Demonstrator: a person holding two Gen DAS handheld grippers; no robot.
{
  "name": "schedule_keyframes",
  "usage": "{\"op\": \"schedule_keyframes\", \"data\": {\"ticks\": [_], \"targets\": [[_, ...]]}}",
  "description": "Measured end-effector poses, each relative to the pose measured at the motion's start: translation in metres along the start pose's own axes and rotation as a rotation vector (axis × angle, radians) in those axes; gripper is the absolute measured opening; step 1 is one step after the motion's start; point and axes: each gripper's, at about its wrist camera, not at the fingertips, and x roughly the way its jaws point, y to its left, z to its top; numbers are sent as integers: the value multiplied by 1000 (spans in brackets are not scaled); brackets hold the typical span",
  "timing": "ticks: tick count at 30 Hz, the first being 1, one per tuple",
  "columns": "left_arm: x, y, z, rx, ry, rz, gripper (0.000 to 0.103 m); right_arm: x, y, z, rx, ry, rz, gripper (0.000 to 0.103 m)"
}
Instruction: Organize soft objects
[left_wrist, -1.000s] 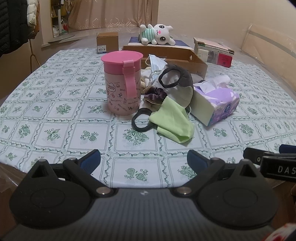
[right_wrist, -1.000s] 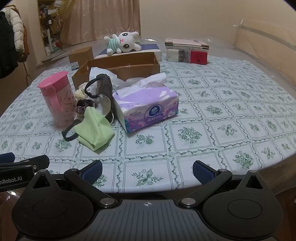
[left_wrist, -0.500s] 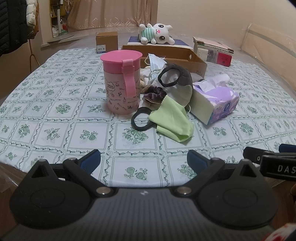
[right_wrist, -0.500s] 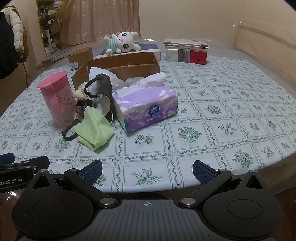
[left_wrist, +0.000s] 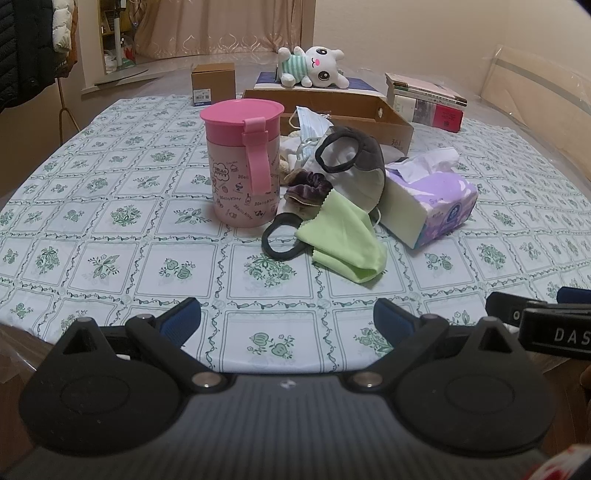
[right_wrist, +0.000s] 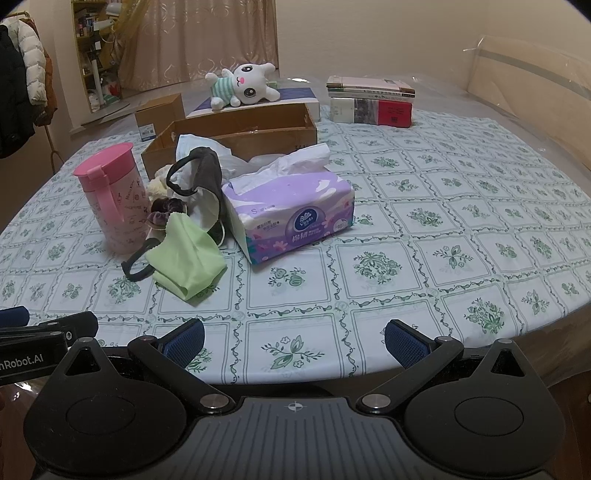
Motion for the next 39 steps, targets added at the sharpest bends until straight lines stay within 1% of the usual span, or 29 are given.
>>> {"op": "schedule_keyframes", "data": {"ticks": [24,28,33,39], "targets": [[0,0,0,0,0,0,99,1,1,0,1,-2,0,103],[3,5,1,-1,-6,3,99,2,-1,1,-2,-8,8,103],[11,19,11,14,-15,11,99,9,7,4,-38,-21,36,103],[27,38,23,32,-29,-10,99,24,24,13,-107,-49,90,103]]}}
